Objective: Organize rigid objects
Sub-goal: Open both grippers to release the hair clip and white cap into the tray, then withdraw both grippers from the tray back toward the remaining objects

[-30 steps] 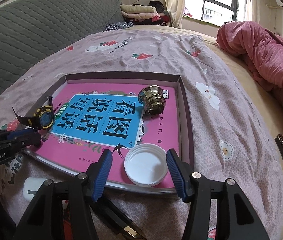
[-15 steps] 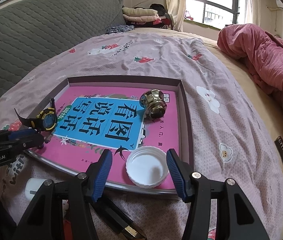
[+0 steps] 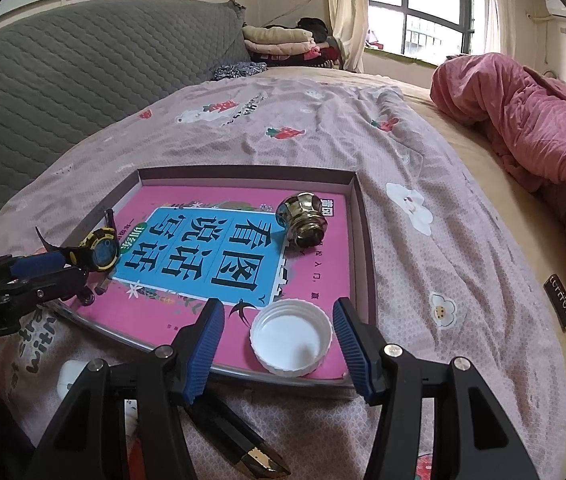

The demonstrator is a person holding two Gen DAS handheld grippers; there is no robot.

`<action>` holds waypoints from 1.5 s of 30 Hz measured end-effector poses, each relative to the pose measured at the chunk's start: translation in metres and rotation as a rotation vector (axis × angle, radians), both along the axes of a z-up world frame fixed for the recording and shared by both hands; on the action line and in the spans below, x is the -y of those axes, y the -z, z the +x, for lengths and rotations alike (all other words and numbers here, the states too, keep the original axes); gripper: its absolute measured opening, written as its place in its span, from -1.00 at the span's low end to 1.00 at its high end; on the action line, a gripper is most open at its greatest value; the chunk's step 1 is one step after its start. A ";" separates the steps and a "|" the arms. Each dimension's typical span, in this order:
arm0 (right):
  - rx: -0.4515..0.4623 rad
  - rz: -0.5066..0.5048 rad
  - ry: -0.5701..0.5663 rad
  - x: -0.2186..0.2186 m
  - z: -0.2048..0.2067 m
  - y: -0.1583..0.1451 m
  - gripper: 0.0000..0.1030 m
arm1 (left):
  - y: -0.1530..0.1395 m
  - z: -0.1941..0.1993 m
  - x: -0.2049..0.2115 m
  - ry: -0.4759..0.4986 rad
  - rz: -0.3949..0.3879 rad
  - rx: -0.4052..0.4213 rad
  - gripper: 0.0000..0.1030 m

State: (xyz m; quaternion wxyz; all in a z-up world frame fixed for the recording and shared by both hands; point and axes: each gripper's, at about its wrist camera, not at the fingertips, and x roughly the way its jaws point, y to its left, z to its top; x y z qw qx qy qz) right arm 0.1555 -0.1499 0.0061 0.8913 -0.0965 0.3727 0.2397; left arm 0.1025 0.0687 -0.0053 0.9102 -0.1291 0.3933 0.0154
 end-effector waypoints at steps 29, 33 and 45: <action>0.055 -0.006 0.050 0.022 -0.028 -0.014 0.10 | -0.017 -0.030 0.005 0.013 0.055 0.055 0.36; 0.056 0.001 0.050 0.023 -0.033 -0.019 0.10 | -0.021 -0.035 0.009 0.026 0.069 0.063 0.44; 0.071 -0.003 0.018 0.017 -0.057 -0.027 0.10 | -0.030 -0.050 0.016 0.039 0.081 0.069 0.45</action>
